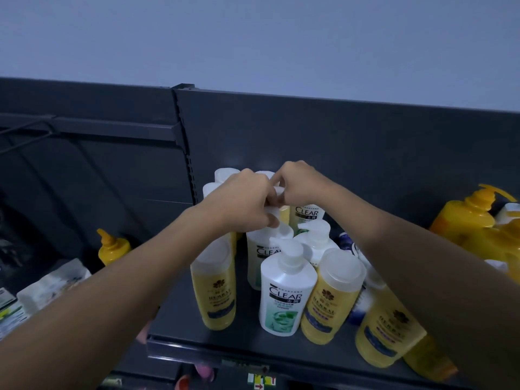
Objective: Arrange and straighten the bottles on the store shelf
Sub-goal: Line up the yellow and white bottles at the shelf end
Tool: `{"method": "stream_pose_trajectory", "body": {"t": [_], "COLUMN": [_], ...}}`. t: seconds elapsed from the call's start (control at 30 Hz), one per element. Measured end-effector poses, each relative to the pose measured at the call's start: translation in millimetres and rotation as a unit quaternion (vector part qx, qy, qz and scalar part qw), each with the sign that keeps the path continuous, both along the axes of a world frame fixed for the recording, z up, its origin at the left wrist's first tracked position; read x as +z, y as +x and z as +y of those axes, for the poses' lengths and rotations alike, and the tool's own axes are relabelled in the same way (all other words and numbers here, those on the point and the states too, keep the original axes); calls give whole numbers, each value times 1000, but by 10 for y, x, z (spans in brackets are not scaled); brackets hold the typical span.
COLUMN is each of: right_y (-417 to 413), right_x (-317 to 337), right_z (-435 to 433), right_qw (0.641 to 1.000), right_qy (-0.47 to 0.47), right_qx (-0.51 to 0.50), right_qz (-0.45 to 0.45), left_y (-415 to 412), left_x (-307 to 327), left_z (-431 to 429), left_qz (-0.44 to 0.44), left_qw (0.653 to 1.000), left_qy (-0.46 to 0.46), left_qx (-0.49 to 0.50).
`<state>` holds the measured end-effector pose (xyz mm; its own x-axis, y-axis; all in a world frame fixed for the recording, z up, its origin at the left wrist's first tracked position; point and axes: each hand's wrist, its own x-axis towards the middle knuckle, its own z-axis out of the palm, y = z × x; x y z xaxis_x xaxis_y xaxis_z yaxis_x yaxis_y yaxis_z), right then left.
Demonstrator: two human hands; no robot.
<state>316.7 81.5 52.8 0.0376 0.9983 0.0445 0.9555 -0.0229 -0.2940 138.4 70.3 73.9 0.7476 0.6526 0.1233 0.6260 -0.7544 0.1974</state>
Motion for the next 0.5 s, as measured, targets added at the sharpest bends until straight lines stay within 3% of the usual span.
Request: {"method": "stream_pose_trajectory", "body": {"t": [0.23,0.5], "right_y": [81,422], "right_x": [149,467], "right_z": [-169,-1079], "right_qw": [997,988], "right_qy": [-35,-152], "right_qx": [-3,-20], "right_qz": [66,34], "left_y": [60,354], "left_x": [-79,-163], "left_z": [23,102], "left_qz": [-15,-45], "left_qw": [1000,998], "left_qy": [20,23], "left_qx": [14,23]}}
